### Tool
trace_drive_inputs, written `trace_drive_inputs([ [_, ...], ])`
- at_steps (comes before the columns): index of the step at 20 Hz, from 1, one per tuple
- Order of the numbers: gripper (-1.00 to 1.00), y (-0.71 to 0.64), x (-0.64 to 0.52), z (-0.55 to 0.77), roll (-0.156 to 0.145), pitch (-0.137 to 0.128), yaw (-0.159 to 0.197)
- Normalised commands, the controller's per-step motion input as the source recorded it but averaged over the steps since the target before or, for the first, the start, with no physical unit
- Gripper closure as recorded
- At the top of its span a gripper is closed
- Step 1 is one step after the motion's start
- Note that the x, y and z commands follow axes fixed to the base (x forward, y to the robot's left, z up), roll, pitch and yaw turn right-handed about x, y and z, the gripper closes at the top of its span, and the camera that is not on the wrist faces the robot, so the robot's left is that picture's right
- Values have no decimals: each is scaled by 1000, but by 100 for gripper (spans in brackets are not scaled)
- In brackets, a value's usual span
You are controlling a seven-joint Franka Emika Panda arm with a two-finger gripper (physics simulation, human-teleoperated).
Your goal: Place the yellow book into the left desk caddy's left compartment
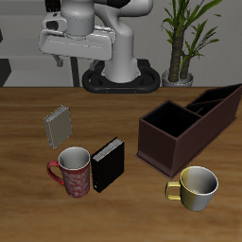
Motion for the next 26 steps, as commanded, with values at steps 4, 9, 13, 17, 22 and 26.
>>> trace_drive_inputs([
  [4, -100, -549, -157, -46, -92, -15, -45],
  [9, -100, -408, -96, -139, -56, -3, -27],
  [13, -100, -51, -41, -158, -10, -22, -5],
  [17, -100, 30, -8, -250, -2, -21, -5],
  [22, -100, 58, 16, -330, 6, -14, -15],
  [26, -100, -70, -121, -381, -14, -14, -56],
])
